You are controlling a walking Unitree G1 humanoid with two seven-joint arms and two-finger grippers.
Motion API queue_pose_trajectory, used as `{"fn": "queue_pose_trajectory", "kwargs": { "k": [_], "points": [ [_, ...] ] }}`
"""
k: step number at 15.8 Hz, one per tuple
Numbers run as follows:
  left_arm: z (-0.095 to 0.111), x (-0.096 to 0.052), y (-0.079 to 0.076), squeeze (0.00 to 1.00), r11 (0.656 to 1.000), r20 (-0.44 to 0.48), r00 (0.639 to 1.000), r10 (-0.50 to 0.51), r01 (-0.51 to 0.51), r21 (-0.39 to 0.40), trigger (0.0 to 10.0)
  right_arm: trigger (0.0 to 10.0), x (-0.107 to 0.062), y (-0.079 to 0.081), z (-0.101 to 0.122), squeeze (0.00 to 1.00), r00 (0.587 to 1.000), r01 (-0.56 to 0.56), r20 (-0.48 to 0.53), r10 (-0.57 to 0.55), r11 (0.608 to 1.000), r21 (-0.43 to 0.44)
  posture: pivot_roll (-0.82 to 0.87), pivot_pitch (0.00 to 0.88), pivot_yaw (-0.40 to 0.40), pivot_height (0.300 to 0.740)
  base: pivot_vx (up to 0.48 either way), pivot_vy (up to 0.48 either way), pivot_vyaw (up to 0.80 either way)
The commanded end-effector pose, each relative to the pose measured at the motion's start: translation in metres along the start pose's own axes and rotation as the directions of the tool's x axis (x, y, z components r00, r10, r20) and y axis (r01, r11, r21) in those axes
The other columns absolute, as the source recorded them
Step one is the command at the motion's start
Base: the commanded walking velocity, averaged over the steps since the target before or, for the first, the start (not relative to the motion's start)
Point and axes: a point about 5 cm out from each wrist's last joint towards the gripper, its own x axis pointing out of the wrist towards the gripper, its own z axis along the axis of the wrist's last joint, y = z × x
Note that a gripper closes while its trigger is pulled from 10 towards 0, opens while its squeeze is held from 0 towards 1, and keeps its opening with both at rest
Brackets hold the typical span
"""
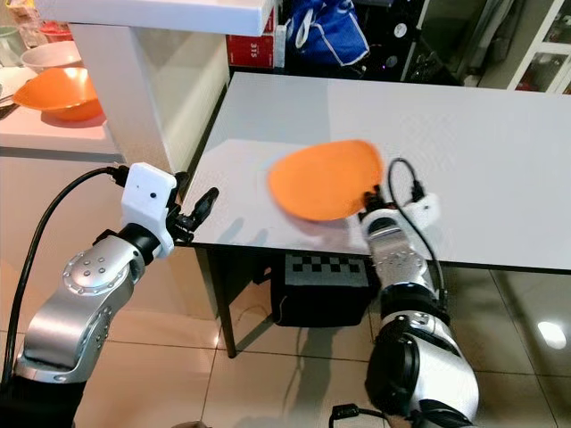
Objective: Setting the table
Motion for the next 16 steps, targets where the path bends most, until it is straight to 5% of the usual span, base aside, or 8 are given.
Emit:
{"fn": "queue_pose_trajectory", "kwargs": {
  "k": [1, 9, 16],
  "points": [
    [0.004, 0.001, 0.000, 0.00, 1.000, 0.016, 1.000, -0.003, 0.003, -0.003, 10.0, 10.0, 0.003, 0.014, 0.005, 0.00, 0.999, -0.049, 0.017, 0.049, 0.999, 0.005, 0.00, 0.000, 0.019, 0.740, 0.000, 0.000, 0.00],
    [0.003, 0.002, -0.001, 0.00, 1.000, 0.020, 1.000, -0.018, 0.018, -0.003, 10.0, 10.0, 0.002, 0.009, -0.001, 0.00, 0.999, -0.045, -0.009, 0.045, 0.999, -0.031, 0.00, 0.000, 0.015, 0.740, 0.289, 0.000, -0.30],
    [0.001, 0.002, 0.000, 0.00, 1.000, 0.013, 1.000, 0.003, -0.003, 0.020, 10.0, 10.0, 0.001, 0.003, -0.005, 0.00, 0.997, -0.045, -0.057, 0.042, 0.998, -0.049, 0.00, 0.000, 0.009, 0.740, 0.000, 0.000, 0.00]
  ]
}}
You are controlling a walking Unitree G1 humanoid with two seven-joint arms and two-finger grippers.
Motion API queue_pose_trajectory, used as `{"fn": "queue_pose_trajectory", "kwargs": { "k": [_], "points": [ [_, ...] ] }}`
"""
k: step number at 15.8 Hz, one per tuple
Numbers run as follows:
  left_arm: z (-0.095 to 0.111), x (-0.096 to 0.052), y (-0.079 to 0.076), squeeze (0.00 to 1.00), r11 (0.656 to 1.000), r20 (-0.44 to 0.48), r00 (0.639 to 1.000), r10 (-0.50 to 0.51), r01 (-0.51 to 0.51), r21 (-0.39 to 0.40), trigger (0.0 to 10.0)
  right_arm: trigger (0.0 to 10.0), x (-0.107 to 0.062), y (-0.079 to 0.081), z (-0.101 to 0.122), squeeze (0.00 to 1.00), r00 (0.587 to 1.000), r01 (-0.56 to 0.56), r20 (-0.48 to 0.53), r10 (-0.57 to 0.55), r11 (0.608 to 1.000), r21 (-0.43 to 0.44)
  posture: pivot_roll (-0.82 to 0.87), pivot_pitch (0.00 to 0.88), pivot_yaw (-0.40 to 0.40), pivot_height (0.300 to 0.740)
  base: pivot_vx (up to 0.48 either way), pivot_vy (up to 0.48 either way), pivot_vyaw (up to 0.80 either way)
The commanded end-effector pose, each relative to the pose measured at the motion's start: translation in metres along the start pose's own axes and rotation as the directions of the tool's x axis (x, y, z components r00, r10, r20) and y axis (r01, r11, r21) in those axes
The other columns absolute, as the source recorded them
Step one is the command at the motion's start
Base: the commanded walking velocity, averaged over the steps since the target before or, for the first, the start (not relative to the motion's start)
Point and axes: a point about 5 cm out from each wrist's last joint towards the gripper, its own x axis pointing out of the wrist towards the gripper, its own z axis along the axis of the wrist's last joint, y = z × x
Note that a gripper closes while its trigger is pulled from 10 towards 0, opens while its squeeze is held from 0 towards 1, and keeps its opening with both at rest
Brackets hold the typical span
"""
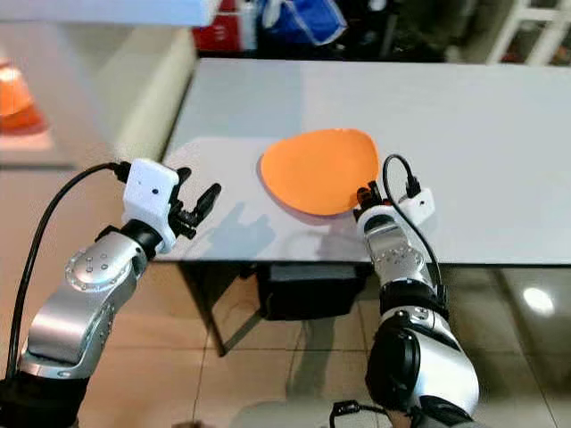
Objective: Setting the table
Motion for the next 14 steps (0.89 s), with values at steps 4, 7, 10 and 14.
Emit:
{"fn": "queue_pose_trajectory", "kwargs": {
  "k": [4, 7, 10, 14],
  "points": [
    [-0.0005, -0.0006, 0.0004, 0.00, 1.000, -0.001, 1.000, 0.000, 0.000, 0.013, 10.0, 10.0, -0.0006, -0.0017, 0.0010, 0.00, 1.000, 0.001, -0.005, -0.002, 1.000, -0.016, 0.00, 0.000, 0.010, 0.740, 0.000, 0.000, 0.00],
    [-0.0009, -0.0004, 0.0006, 0.00, 1.000, -0.004, 1.000, -0.001, 0.001, 0.015, 10.0, 10.0, 0.0000, -0.0009, 0.0001, 0.00, 1.000, 0.004, -0.007, -0.004, 1.000, -0.015, 0.00, 0.000, 0.010, 0.740, 0.000, 0.000, 0.00],
    [-0.0009, -0.0001, 0.0008, 0.00, 1.000, -0.006, 1.000, -0.002, 0.003, 0.015, 10.0, 10.0, 0.0003, -0.0007, -0.0005, 0.00, 1.000, 0.007, -0.009, -0.007, 1.000, -0.010, 0.00, 0.000, 0.012, 0.740, 0.000, 0.000, 0.00],
    [-0.0015, -0.0002, -0.0010, 0.00, 0.999, -0.016, 0.999, -0.030, 0.030, 0.020, 10.0, 10.0, 0.0024, 0.0001, -0.0061, 0.00, 0.999, 0.027, -0.038, -0.027, 1.000, -0.010, 0.01, 0.000, 0.014, 0.740, 0.000, 0.000, 0.00]
  ]
}}
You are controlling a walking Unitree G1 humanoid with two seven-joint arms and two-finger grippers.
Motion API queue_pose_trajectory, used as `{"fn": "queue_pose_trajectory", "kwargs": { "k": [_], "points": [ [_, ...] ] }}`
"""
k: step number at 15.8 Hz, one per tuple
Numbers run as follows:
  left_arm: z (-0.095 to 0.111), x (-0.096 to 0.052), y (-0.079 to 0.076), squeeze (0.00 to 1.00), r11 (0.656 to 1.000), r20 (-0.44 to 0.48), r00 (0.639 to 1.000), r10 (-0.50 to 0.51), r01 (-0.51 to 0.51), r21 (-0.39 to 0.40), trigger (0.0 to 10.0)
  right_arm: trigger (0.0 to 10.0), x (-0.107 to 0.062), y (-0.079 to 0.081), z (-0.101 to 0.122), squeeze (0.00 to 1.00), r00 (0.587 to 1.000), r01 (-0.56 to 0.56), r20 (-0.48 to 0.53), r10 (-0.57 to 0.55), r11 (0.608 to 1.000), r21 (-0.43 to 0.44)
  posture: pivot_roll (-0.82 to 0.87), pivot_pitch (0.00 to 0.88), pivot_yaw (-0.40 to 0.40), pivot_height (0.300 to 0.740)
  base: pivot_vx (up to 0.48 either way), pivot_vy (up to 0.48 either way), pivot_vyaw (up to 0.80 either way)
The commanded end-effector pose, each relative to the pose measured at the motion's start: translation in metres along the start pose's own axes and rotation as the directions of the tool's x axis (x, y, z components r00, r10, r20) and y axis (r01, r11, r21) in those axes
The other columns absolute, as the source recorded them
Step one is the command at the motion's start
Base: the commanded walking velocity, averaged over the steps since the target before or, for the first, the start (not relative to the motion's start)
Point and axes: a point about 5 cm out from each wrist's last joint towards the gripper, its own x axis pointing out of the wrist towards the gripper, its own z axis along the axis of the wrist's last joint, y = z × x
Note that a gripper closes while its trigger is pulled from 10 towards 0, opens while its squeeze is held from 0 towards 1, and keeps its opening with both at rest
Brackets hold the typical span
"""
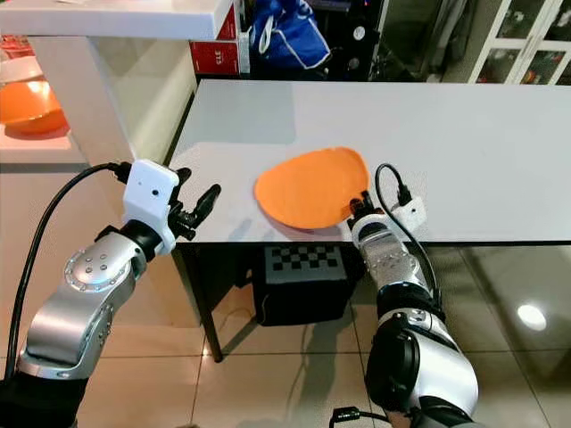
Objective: Setting the table
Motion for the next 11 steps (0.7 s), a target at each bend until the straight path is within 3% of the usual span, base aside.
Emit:
{"fn": "queue_pose_trajectory", "kwargs": {
  "k": [1, 5, 6, 7, 8, 11],
  "points": [
    [-0.002, 0.000, -0.002, 0.00, 1.000, -0.018, 1.000, -0.020, 0.020, 0.009, 10.0, 10.0, 0.002, 0.011, 0.005, 0.00, 1.000, -0.019, 0.011, 0.019, 1.000, -0.011, 0.01, 0.000, 0.014, 0.740, 0.000, 0.000, 0.00],
    [-0.011, -0.003, -0.007, 0.00, 0.996, -0.091, 0.992, -0.084, 0.085, 0.008, 10.0, 10.0, 0.005, 0.016, -0.006, 0.00, 0.999, -0.017, -0.030, 0.018, 1.000, 0.018, 0.01, 0.000, 0.018, 0.740, 0.000, 0.000, 0.00],
    [-0.015, -0.005, -0.010, 0.00, 0.993, -0.115, 0.987, -0.116, 0.118, 0.014, 10.0, 10.0, 0.006, 0.017, -0.007, 0.24, 0.999, -0.016, -0.034, 0.017, 0.999, 0.030, 0.02, 0.000, 0.019, 0.740, 0.000, 0.000, 0.00],
    [-0.016, -0.006, -0.011, 0.00, 0.991, -0.122, 0.984, -0.128, 0.131, 0.018, 10.0, 10.0, 0.006, 0.017, -0.009, 0.80, 0.999, -0.018, -0.039, 0.019, 0.999, 0.034, 0.02, 0.000, 0.021, 0.740, 0.000, 0.000, 0.00],
    [-0.018, -0.007, -0.012, 0.00, 0.990, -0.129, 0.982, -0.137, 0.141, 0.018, 10.0, 10.0, 0.007, 0.019, -0.011, 1.00, 0.998, -0.027, -0.054, 0.029, 0.999, 0.040, 0.02, 0.000, 0.022, 0.740, 0.000, 0.000, 0.00],
    [-0.015, -0.006, -0.012, 0.00, 0.990, -0.126, 0.982, -0.139, 0.141, 0.014, 10.0, 10.0, 0.007, 0.019, -0.014, 1.00, 0.997, -0.026, -0.075, 0.029, 0.999, 0.037, 0.02, 0.000, 0.023, 0.740, 0.000, 0.000, 0.00]
  ]
}}
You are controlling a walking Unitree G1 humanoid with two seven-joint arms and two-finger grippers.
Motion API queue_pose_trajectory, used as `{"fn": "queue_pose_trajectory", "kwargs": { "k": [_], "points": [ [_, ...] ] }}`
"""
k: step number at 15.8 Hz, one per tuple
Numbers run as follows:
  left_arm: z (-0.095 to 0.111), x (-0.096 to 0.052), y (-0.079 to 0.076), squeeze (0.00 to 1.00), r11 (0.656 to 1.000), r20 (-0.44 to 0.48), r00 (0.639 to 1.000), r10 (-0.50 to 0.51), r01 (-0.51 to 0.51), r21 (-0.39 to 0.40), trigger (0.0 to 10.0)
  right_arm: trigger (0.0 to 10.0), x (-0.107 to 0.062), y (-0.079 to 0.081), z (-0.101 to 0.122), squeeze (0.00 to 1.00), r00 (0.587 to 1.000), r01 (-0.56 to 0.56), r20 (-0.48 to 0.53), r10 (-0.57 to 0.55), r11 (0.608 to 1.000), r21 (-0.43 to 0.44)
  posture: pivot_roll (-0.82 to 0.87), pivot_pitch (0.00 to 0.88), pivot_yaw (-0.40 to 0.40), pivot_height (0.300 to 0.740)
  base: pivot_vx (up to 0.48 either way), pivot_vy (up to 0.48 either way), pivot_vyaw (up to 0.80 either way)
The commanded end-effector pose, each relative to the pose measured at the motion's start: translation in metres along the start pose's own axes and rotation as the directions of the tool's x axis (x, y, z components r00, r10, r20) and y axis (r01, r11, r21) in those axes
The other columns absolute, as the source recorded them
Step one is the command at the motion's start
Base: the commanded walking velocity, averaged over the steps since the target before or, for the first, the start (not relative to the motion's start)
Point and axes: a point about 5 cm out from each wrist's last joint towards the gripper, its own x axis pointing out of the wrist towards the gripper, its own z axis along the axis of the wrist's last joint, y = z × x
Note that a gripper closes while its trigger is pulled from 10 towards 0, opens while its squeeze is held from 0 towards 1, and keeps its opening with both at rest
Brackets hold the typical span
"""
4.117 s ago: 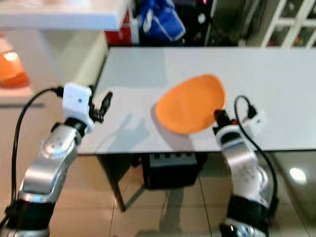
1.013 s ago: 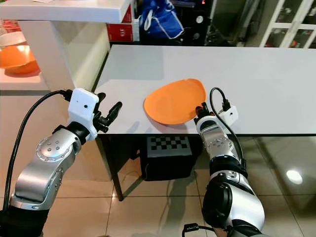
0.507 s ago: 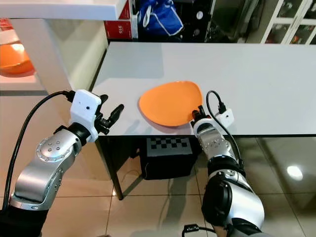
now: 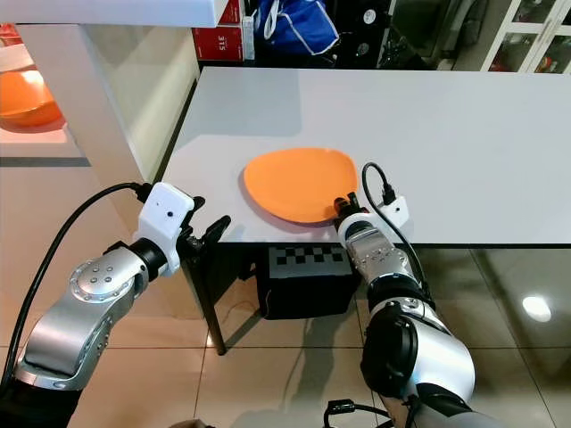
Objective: Setting the table
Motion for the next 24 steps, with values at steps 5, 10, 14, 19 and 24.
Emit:
{"fn": "queue_pose_trajectory", "kwargs": {
  "k": [5, 10, 14, 19, 24],
  "points": [
    [0.006, 0.000, 0.000, 0.00, 1.000, 0.011, 1.000, -0.016, 0.016, 0.014, 10.0, 10.0, 0.000, -0.003, 0.005, 1.00, 0.999, 0.037, 0.023, -0.035, 0.991, -0.132, 0.02, 0.000, 0.028, 0.740, 0.000, 0.000, 0.00],
    [0.005, 0.000, -0.001, 0.00, 1.000, 0.007, 1.000, -0.019, 0.019, 0.012, 10.0, 10.0, -0.001, -0.014, 0.005, 1.00, 0.991, 0.133, 0.027, -0.131, 0.961, -0.243, 0.02, 0.000, 0.024, 0.740, 0.000, 0.000, 0.00],
    [0.005, -0.001, 0.001, 0.00, 1.000, 0.006, 1.000, -0.013, 0.012, 0.014, 10.0, 10.0, -0.001, -0.011, 0.012, 0.00, 0.989, 0.144, 0.072, -0.128, 0.936, -0.321, 0.02, 0.000, 0.019, 0.740, 0.000, 0.000, 0.00],
    [0.010, 0.002, 0.007, 0.00, 0.995, 0.061, 0.993, 0.096, -0.096, -0.011, 10.0, 10.0, -0.013, -0.017, 0.052, 0.00, 0.970, 0.200, 0.209, -0.125, 0.898, -0.392, 0.00, 0.000, 0.027, 0.740, 0.000, 0.000, 0.00],
    [0.026, -0.002, 0.017, 0.00, 0.964, 0.161, 0.953, 0.258, -0.266, 0.029, 10.0, 10.0, -0.077, 0.025, 0.059, 0.00, 0.919, 0.023, 0.307, 0.246, 0.746, -0.665, -0.04, 0.000, 0.042, 0.740, 0.000, 0.000, 0.00]
  ]
}}
